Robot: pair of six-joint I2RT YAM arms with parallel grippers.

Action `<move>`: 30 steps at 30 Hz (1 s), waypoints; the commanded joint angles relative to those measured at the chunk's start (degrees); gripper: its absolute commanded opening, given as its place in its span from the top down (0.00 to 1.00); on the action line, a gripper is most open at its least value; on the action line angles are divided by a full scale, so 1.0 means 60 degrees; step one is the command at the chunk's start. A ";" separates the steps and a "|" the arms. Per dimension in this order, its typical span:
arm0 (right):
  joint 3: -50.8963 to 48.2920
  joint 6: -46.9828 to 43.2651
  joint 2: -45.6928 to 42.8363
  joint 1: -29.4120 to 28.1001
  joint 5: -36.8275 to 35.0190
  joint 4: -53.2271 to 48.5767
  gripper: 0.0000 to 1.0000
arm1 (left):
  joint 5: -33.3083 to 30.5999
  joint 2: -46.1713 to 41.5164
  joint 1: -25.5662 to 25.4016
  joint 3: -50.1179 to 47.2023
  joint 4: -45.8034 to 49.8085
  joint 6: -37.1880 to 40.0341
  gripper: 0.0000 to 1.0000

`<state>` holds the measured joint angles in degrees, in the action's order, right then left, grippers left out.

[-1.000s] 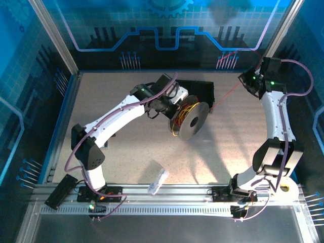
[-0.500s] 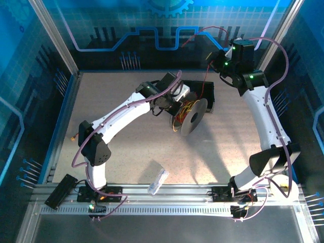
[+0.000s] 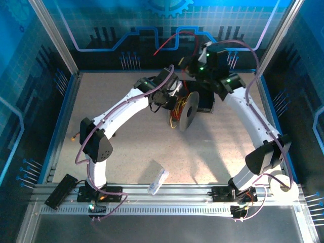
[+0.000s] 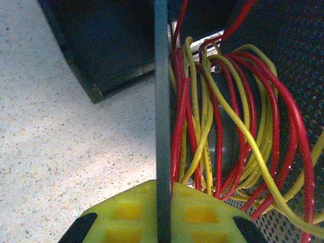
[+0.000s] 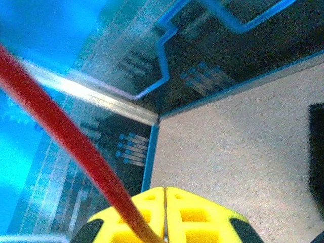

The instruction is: Wrap the cables

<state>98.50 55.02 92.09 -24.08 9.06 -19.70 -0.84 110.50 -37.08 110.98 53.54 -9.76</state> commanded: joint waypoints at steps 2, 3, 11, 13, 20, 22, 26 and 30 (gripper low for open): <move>-0.0899 -0.0005 -0.0971 -0.0353 0.0114 0.2223 1.00 | 0.0295 -0.0007 0.0332 -0.0075 0.0171 -0.0868 1.00; -0.1282 0.0093 -0.1081 -0.0353 0.0177 0.2598 1.00 | 0.0244 -0.0077 0.0423 -0.0143 0.0078 -0.1109 1.00; -0.3005 0.0238 -0.1699 -0.1168 0.0746 0.4765 1.00 | 0.0753 -0.0956 0.1488 -0.1332 -0.1091 -0.3406 1.00; -0.3226 0.0165 -0.1818 -0.1440 0.0692 0.4905 1.00 | 0.0851 -0.1198 0.1752 -0.1600 -0.1290 -0.4003 1.00; -0.3846 0.0004 -0.1864 -0.2457 0.0380 0.5318 1.00 | 0.1014 -0.1885 0.2294 -0.1970 -0.1416 -0.5653 1.00; -0.3861 -0.0059 -0.1676 -0.2657 0.0353 0.5285 1.00 | 0.1180 -0.1955 0.2313 -0.1873 -0.1374 -0.5738 1.00; -0.3892 0.0000 -0.1368 -0.2755 0.0306 0.5301 1.00 | 0.1185 -0.2090 0.2338 -0.1845 -0.1373 -0.5787 1.00; -0.4199 -0.0014 -0.1525 -0.2832 0.0286 0.5294 1.00 | 0.0992 -0.2219 0.2464 -0.1944 -0.1287 -0.5905 1.00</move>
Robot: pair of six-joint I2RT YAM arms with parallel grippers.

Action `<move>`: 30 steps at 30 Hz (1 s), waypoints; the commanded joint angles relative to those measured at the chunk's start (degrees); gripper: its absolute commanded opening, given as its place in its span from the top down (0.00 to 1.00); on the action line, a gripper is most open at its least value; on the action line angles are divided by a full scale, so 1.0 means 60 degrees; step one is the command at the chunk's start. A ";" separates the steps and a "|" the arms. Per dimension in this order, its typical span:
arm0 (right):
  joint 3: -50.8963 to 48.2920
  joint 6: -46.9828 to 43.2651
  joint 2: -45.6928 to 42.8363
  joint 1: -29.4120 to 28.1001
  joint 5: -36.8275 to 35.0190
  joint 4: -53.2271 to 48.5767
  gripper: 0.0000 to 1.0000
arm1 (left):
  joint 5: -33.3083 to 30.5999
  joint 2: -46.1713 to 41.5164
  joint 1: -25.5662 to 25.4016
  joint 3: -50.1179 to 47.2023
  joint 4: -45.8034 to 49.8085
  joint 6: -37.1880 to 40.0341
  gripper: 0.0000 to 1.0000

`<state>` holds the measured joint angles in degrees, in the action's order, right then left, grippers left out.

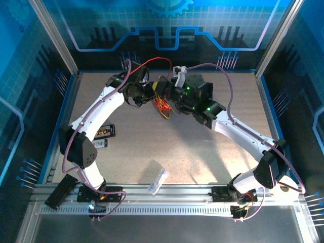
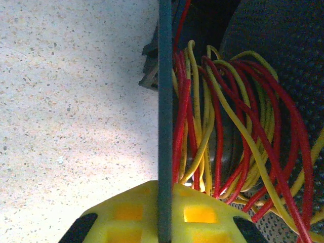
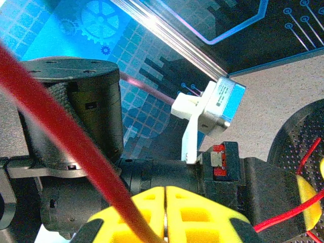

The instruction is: Wrap the cables

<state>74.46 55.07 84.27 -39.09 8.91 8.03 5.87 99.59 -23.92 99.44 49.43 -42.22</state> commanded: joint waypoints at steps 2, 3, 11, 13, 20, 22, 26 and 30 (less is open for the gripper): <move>-0.0705 0.0028 -0.0518 -0.0494 0.0156 0.0820 1.00 | -0.0228 -0.0570 0.0506 -0.0230 -0.0718 -0.0794 1.00; -0.1037 0.0047 -0.0728 -0.0609 0.0039 0.0920 1.00 | -0.0272 -0.0696 0.0664 -0.0420 -0.0928 -0.0966 1.00; -0.4430 0.1239 -0.2008 -0.1054 -0.1728 0.2320 1.00 | 0.0254 -0.1683 0.2014 -0.1707 -0.2712 -0.2627 1.00; -0.5129 0.1706 -0.2009 -0.0920 -0.2047 0.2687 1.00 | 0.0410 -0.1868 0.2229 -0.1794 -0.2904 -0.2741 1.00; -0.5887 0.2283 -0.1817 -0.0616 -0.2456 0.3060 1.00 | 0.1023 -0.2431 0.2700 -0.2158 -0.3185 -0.2642 1.00; -0.6177 0.2562 -0.1695 -0.0468 -0.2657 0.3061 1.00 | 0.1302 -0.2625 0.2835 -0.2349 -0.3317 -0.2608 1.00; -0.6838 0.3060 -0.1017 0.0122 -0.2473 0.3739 1.00 | 0.2069 -0.2826 0.3033 -0.2554 -0.3608 -0.2551 1.00; -0.6897 0.3576 0.0091 0.0495 -0.1662 0.5011 1.00 | 0.2619 -0.2909 0.3064 -0.2613 -0.3824 -0.2583 1.00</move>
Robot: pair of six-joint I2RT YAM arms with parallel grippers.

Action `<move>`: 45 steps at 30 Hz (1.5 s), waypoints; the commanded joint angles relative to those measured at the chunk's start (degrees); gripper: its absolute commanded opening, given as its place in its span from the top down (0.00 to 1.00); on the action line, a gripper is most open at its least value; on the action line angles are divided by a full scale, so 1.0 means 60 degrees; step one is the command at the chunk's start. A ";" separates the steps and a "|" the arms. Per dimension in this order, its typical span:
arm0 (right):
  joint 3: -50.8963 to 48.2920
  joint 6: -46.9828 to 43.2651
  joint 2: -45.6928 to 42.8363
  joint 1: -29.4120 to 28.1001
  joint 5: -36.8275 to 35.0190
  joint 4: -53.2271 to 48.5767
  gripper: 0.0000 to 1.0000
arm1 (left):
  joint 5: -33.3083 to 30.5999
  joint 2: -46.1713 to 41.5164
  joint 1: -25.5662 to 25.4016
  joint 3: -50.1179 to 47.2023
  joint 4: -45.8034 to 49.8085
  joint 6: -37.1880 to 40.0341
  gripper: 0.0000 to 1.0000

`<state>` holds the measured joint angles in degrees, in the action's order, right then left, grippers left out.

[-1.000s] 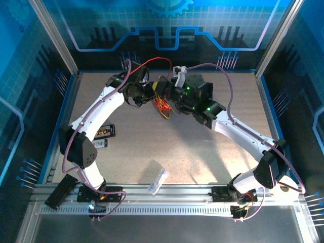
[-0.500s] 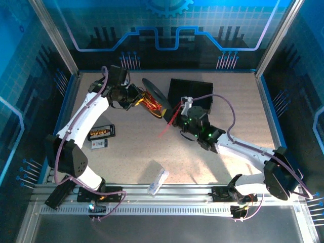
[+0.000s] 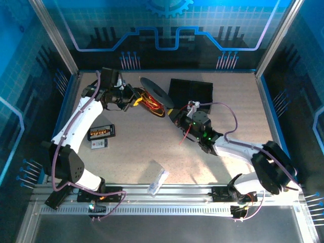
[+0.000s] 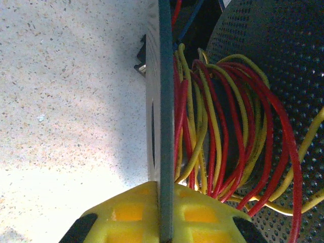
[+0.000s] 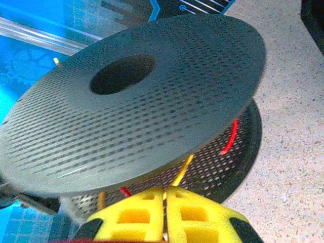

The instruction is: Wrap the cables

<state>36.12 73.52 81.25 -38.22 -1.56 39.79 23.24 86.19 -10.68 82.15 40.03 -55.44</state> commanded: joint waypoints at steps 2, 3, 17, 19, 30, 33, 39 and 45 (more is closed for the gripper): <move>-0.0334 0.0558 0.0779 0.0315 0.0257 -0.0101 1.00 | -0.0241 -0.0701 0.0857 0.0283 -0.2222 -0.0313 1.00; -0.0281 0.0540 0.0784 0.0266 0.0261 -0.0084 1.00 | -0.0216 -0.0713 0.0882 0.0286 -0.2204 -0.0293 1.00; 0.0050 0.1011 0.2825 0.0909 0.1261 0.1466 1.00 | 0.0299 -0.0812 0.0916 -0.0024 -0.2616 -0.0325 1.00; 0.0097 0.0915 0.2695 0.0840 0.1250 0.1410 1.00 | 0.0294 -0.0852 0.0919 -0.0025 -0.2574 -0.0224 1.00; -0.0099 -0.0014 0.0901 0.0818 0.2526 0.1132 0.56 | -0.0266 -0.0794 0.0930 0.0052 -0.2278 0.0325 1.00; -0.0398 -0.0362 0.0356 0.0863 0.2920 0.1016 0.42 | -0.0420 -0.0793 0.0930 0.0080 -0.2206 0.0410 1.00; -0.0863 -0.1738 -0.0673 0.0931 0.3468 -0.0867 0.15 | -0.0479 -0.0843 0.0945 0.0135 -0.2221 0.0497 1.00; -0.1517 -0.3363 -0.2303 0.1123 0.2676 -0.3347 0.06 | -0.0771 -0.1030 0.0945 0.0217 -0.2048 0.0931 1.00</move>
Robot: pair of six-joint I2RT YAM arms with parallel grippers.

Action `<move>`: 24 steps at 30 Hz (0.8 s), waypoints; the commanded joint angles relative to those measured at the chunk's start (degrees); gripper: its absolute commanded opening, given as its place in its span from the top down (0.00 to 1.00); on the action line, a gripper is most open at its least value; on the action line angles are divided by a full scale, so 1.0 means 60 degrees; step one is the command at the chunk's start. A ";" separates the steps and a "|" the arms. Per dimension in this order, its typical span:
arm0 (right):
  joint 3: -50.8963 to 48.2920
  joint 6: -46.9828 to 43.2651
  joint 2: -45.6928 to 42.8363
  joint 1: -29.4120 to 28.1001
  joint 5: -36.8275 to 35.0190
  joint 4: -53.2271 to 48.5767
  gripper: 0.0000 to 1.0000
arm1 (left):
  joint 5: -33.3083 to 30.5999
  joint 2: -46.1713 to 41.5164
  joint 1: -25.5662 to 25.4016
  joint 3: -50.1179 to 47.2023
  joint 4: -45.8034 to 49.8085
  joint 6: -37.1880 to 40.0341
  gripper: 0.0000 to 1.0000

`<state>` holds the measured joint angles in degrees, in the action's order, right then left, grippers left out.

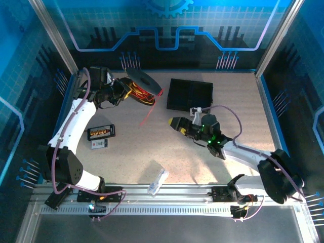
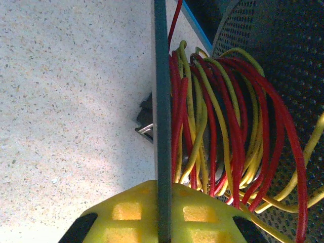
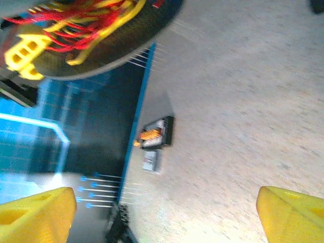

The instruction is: Wrap the cables

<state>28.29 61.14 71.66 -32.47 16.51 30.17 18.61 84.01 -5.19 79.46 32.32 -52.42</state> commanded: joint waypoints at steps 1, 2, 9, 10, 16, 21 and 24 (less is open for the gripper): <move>-0.0232 -0.1599 -0.1010 0.0189 -0.0425 -0.2229 0.05 | -0.0071 -0.0688 0.0034 0.0649 -0.0718 0.0521 1.00; -0.0215 -0.1940 -0.1384 0.0184 -0.0585 -0.2916 0.02 | -0.0165 -0.0736 0.0030 0.0631 -0.0686 0.0622 1.00; 0.0418 -0.3715 -0.3296 0.0226 -0.0902 -0.5452 0.00 | -0.1056 -0.1129 -0.0135 0.0317 -0.0957 0.1362 1.00; 0.0541 -0.3850 -0.3395 0.0215 -0.0610 -0.5468 0.00 | -0.1305 -0.1193 -0.0226 0.0292 -0.0971 0.1539 1.00; 0.1091 -0.4097 -0.3478 -0.0520 0.1081 -0.4431 0.03 | -0.2992 -0.1740 -0.0814 -0.0118 -0.1355 0.2359 1.00; 0.1256 -0.4103 -0.3117 -0.1948 0.0493 -0.3314 0.08 | -0.3358 -0.1946 -0.1137 -0.0497 -0.1924 0.2570 1.00; 0.1290 -0.4152 -0.2719 -0.2537 -0.0108 -0.2796 0.11 | -0.3435 -0.1891 -0.1298 -0.0492 -0.1997 0.2580 1.00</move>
<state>34.46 37.60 53.78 -45.41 18.87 8.58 0.19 74.56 -12.21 75.94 28.80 -38.59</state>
